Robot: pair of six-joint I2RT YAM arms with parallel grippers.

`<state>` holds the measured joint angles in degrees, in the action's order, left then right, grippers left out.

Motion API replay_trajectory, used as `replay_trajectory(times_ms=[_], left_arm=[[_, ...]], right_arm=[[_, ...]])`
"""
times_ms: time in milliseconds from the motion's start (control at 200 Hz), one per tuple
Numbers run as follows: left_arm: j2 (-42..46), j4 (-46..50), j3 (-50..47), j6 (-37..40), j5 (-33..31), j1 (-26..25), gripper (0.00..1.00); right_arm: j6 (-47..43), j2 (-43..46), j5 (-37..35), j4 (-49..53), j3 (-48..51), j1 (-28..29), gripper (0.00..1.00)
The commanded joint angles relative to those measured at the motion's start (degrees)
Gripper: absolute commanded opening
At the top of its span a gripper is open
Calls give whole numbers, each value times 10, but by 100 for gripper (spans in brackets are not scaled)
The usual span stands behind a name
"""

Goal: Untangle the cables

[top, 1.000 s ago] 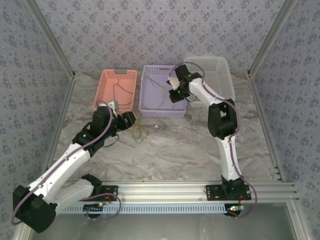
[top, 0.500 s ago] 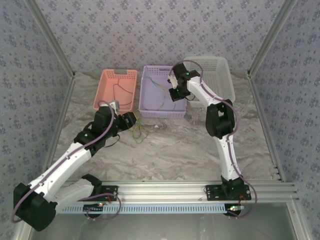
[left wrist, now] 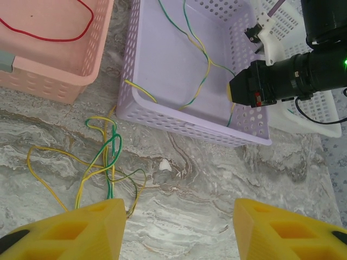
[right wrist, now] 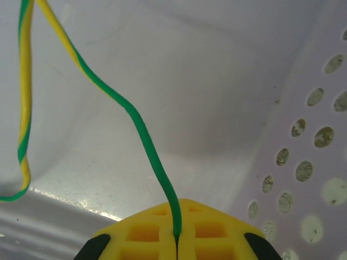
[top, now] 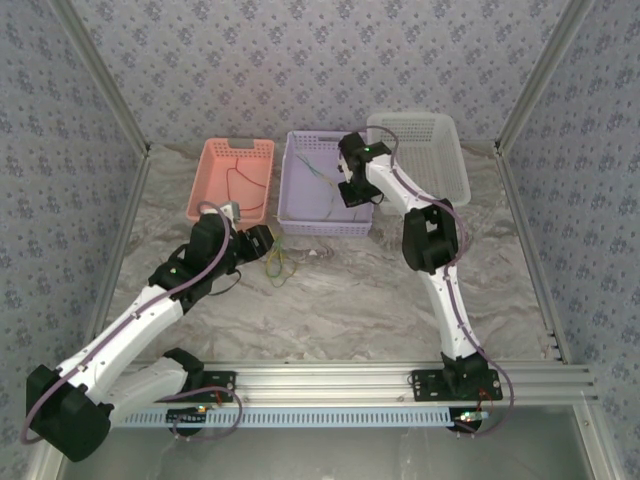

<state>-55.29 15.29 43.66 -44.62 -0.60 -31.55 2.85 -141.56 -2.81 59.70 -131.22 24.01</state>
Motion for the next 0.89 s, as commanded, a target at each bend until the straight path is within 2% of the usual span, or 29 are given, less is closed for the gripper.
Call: replay_trajectory(times_ms=[0, 80, 240, 560, 889], left_arm=[[5, 4, 10, -2, -9, -6, 54], [7, 7, 12, -1, -9, -7, 54], [14, 13, 13, 1, -13, -8, 54], [21, 14, 1, 0, -13, -8, 54], [30, 21, -2, 3, -14, -8, 54]], right_arm=[[1, 9, -23, 19, -2, 11, 22], [-2, 32, -26, 3, 13, 18, 33], [-2, 60, -29, 9, 11, 23, 44], [-10, 150, -21, -38, 86, 31, 53], [-36, 146, -16, -61, 71, 42, 55]])
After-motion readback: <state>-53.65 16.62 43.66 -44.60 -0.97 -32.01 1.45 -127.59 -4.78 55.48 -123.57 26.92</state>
